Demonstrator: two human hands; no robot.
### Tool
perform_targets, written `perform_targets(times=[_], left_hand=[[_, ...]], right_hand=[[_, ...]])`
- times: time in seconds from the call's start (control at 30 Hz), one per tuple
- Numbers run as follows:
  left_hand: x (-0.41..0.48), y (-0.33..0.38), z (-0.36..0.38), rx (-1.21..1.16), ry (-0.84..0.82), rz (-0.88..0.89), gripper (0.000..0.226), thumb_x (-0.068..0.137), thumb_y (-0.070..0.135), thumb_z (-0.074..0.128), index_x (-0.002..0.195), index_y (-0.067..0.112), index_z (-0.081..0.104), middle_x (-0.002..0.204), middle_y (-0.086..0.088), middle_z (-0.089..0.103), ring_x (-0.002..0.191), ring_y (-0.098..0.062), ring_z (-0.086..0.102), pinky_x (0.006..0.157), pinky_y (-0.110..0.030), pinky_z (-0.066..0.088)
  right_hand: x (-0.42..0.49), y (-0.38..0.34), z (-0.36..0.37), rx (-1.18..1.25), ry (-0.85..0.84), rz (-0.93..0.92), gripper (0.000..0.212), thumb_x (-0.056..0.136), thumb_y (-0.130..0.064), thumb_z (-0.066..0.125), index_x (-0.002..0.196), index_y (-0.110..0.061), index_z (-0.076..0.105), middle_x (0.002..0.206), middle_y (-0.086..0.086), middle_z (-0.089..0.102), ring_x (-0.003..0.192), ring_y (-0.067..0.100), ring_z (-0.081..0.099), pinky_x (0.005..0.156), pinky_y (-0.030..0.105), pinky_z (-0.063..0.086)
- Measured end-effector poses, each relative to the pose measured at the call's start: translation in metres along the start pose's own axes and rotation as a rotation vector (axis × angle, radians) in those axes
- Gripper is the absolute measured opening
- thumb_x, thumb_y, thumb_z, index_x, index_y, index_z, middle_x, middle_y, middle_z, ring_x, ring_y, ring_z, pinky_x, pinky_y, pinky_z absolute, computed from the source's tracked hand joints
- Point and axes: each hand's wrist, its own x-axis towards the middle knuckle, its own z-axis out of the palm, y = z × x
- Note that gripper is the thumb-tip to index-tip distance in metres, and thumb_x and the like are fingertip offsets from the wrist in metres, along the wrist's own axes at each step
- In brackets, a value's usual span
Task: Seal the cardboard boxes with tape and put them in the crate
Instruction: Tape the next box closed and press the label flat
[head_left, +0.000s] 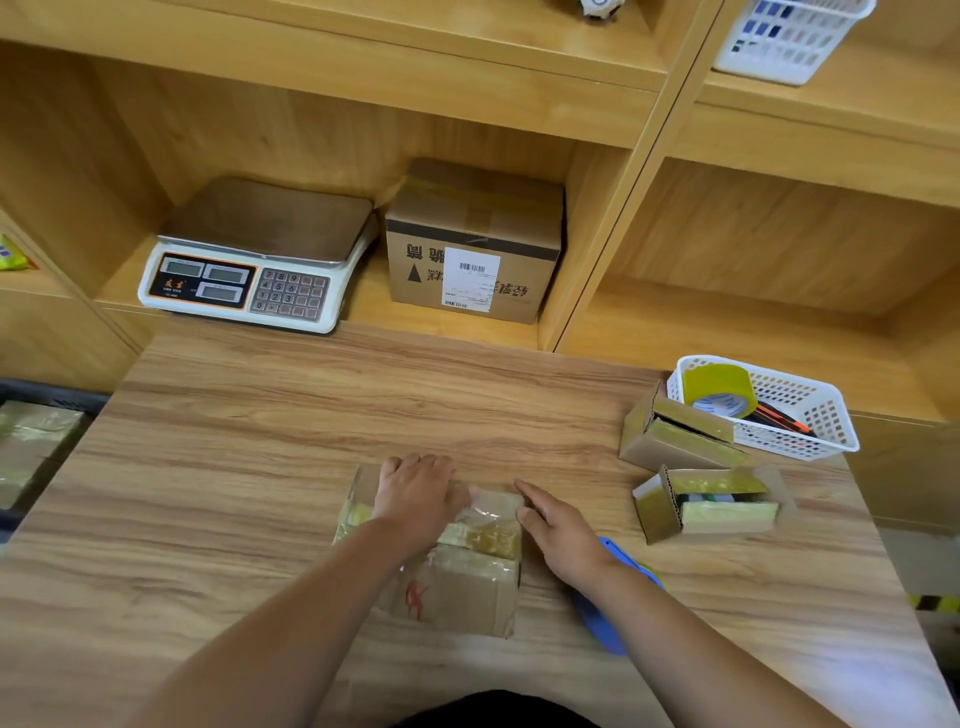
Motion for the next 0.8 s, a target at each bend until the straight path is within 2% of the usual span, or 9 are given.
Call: perform_targets(times=[0.1,0.17,0.23,0.3,0.5,0.67,0.8], left_hand=[[-0.008,-0.013,-0.007,-0.122,-0.134,0.104,0.093,0.071,0.077,0.048,0.145,0.024,0.028,0.144,0.004,0.035,0.135,-0.019,0.023,0.110,-0.040,0.014],[-0.016,-0.019,-0.010,-0.039,-0.157,0.199,0.106,0.061,0.081,0.049,0.147,0.026,0.021,0.147,0.004,0.028,0.137,-0.018,0.017,0.113,-0.039,0.010],[-0.022,-0.022,-0.009,0.033,-0.151,0.249,0.104,0.062,0.076,0.053,0.147,0.028,0.019,0.148,0.006,0.026,0.137,-0.017,0.017,0.115,-0.036,0.008],[-0.023,-0.023,-0.009,0.076,-0.128,0.262,0.097,0.068,0.071,0.056,0.147,0.027,0.021,0.148,0.006,0.029,0.137,-0.016,0.021,0.115,-0.035,0.008],[-0.023,-0.019,-0.015,0.166,-0.097,0.290,0.075,0.086,0.054,0.051,0.149,0.023,0.024,0.146,0.001,0.036,0.135,-0.018,0.029,0.110,-0.032,0.019],[-0.032,-0.021,-0.018,0.144,-0.136,0.295,0.083,0.083,0.061,0.052,0.149,0.023,0.020,0.148,0.001,0.033,0.136,-0.018,0.027,0.110,-0.032,0.017],[-0.034,-0.019,-0.020,0.164,-0.123,0.297,0.084,0.084,0.062,0.052,0.150,0.022,0.019,0.152,0.001,0.029,0.138,-0.017,0.024,0.112,-0.032,0.014]], right_hand=[[-0.011,0.002,0.001,-0.177,0.088,-0.102,0.059,0.094,-0.031,0.056,0.147,-0.018,0.032,0.147,-0.005,0.036,0.136,0.010,0.032,0.110,0.018,0.024],[-0.018,0.003,0.003,-0.300,0.078,-0.183,0.078,0.085,-0.044,0.064,0.149,-0.022,0.025,0.151,-0.010,0.026,0.140,0.007,0.019,0.114,0.022,0.016],[-0.021,0.005,0.007,-0.405,0.027,-0.225,0.094,0.077,-0.056,0.066,0.151,-0.025,0.017,0.155,-0.013,0.017,0.141,0.004,0.011,0.115,0.022,0.011],[-0.023,0.007,0.009,-0.479,-0.002,-0.239,0.100,0.075,-0.062,0.062,0.152,-0.026,0.010,0.157,-0.013,0.011,0.142,0.005,0.007,0.117,0.025,0.009],[-0.024,0.003,0.009,-0.663,0.079,-0.324,0.082,0.087,-0.058,0.051,0.151,-0.020,0.017,0.156,-0.007,0.021,0.140,0.010,0.017,0.112,0.022,0.010],[-0.023,-0.007,0.008,-0.926,0.103,-0.385,0.074,0.093,-0.058,0.037,0.151,-0.014,0.019,0.154,-0.001,0.027,0.137,0.015,0.026,0.112,0.027,0.013],[-0.024,-0.013,0.007,-1.024,0.114,-0.397,0.069,0.096,-0.055,0.030,0.150,-0.013,0.021,0.151,0.001,0.032,0.132,0.019,0.033,0.110,0.029,0.016]])
